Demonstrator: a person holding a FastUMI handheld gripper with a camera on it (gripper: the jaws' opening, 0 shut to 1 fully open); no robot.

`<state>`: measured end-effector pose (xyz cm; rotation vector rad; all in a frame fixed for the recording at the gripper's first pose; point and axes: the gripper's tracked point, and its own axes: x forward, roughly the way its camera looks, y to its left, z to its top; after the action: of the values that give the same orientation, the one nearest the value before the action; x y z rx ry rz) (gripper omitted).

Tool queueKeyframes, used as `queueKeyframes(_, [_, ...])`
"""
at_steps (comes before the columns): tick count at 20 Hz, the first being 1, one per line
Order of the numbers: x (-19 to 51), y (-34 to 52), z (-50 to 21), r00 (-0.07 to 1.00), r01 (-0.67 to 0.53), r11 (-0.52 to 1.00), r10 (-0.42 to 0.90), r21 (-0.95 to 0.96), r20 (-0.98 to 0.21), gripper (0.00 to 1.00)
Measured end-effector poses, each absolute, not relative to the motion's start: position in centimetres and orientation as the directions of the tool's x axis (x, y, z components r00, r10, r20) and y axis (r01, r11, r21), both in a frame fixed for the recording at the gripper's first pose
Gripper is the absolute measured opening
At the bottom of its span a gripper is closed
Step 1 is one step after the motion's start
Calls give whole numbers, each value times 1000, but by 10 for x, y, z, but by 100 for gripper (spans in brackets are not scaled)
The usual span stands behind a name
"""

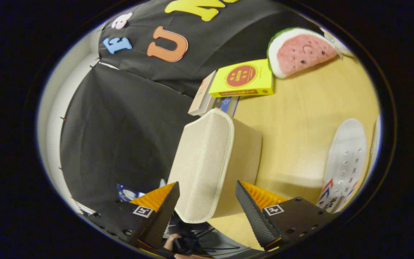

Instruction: Open the storage box then place both shoes into the box .Put the left shoe in first, then the right shoe, with the right side of both shoes facing outward in a uniform manner.

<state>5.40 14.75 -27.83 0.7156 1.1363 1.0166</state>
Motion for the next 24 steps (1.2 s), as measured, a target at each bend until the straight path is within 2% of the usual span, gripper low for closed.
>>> queueKeyframes(4, [78,165,-287,7,-150,213,977,965,-215,95])
queueKeyframes(9, [90,183,-298,-102,-91,130,985,987,-139,93])
queueKeyframes(11, [90,185,-297,-120,-65,109,986,992,-117,62])
queueKeyframes(12, [91,189,-299,-123,-59,105,986,993,-112,62])
queueKeyframes(16, [94,175,-291,-136,-50,103,985,993,-109,21])
queueKeyframes(18, [97,172,-286,-133,-52,113,984,992,-120,19])
queueKeyframes(19, [95,173,-286,-141,-59,123,981,991,-130,7])
queueKeyframes(21, [91,168,-280,-144,-55,132,980,990,-138,7])
queueKeyframes(22, [90,165,-266,-138,-42,92,986,995,-97,7])
queueKeyframes(24, [87,163,-246,-111,-47,71,991,996,-76,1])
